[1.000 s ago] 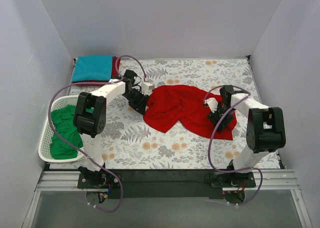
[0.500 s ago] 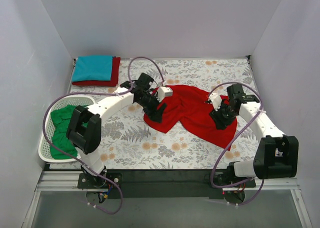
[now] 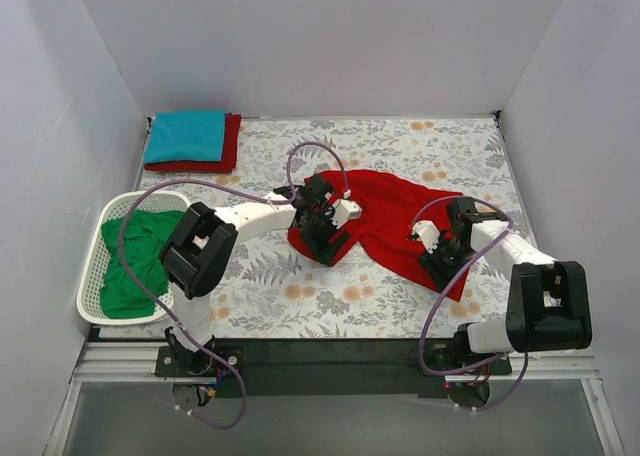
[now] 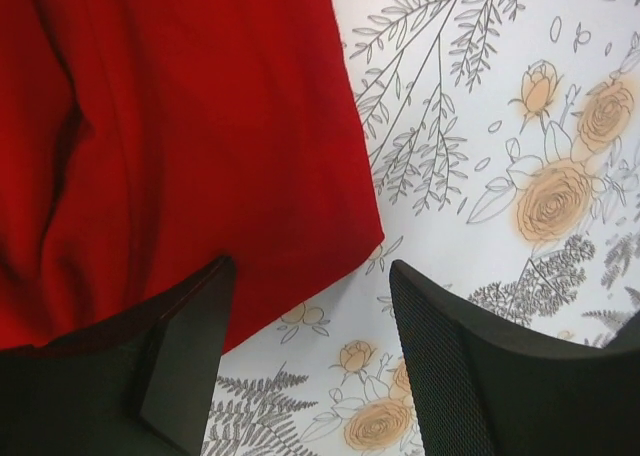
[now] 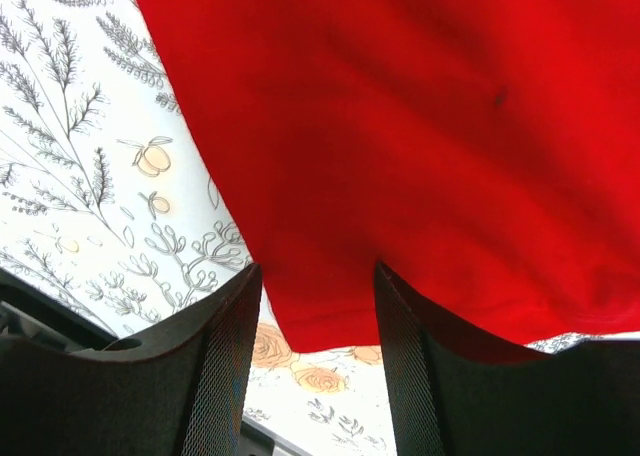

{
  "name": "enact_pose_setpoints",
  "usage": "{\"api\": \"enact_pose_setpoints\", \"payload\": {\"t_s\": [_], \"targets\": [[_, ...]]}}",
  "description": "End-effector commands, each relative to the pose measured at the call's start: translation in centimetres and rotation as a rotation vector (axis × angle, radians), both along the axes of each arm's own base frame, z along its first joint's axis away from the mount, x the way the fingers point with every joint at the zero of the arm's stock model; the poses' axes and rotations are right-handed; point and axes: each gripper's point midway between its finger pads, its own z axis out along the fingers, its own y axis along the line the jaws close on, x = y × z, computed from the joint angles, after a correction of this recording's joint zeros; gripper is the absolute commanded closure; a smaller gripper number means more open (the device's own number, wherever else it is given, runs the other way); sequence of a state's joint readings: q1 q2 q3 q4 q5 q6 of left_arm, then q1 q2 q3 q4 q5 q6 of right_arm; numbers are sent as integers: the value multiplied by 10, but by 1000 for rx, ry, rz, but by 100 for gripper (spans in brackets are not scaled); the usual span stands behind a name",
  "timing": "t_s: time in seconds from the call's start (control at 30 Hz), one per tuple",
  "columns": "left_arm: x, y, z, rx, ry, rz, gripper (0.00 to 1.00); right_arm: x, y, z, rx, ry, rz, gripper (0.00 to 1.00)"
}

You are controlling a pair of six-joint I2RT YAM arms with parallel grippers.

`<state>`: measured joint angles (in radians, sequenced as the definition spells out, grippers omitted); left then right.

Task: Fold and stack the t-shirts
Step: Flatten the tshirt out

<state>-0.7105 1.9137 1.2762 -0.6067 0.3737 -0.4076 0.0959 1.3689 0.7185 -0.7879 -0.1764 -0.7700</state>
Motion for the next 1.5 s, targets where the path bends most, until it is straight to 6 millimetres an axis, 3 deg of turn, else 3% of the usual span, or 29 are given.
{"api": "enact_pose_setpoints", "payload": {"t_s": [0.0,0.13,0.17,0.23,0.27,0.37,0.47,0.5,0.6,0.63,0.7,0.73,0.83,0.93,1.03,1.07,1.2,1.3,1.47], "targets": [[-2,5,-23,102,-81,-27,37,14,-9,-9,-62,-39,19,45],[-17,26,-43,199,-91,-78,39,15,-15,-16,-94,-28,36,51],[-23,32,-44,209,-81,-88,54,13,-16,-18,-102,-23,39,53],[-38,41,-44,219,-37,-130,70,10,-17,-18,-106,-17,45,61],[-47,43,-41,211,-9,-151,84,9,-19,-18,-112,-17,52,63],[-77,40,-2,92,91,-234,100,4,-16,-7,-91,-25,85,78],[-83,39,52,-79,179,-215,100,1,-10,6,-51,-33,111,93],[-76,39,69,-116,224,-183,100,0,-8,9,-41,-34,125,98],[-34,58,93,-229,323,-64,100,8,-3,13,-13,-38,133,99],[-12,73,75,-226,381,24,100,12,-2,14,-10,-38,133,99],[8,85,62,-223,435,93,99,15,0,6,-1,6,129,99],[24,91,49,-221,474,132,78,17,2,4,5,18,129,99],[45,102,36,-235,520,241,48,33,7,5,24,19,111,99],[68,114,46,-289,471,305,46,51,7,15,16,-7,78,92],[71,119,81,-346,348,281,46,52,6,28,10,-37,77,83],[63,121,98,-359,282,253,47,51,8,36,19,-60,75,80],[52,126,120,-351,153,245,49,31,11,51,46,-57,57,66],[34,124,122,-331,131,239,49,15,10,53,48,-41,51,64],[10,110,114,-318,179,231,47,-5,0,33,-4,2,51,65]]}}
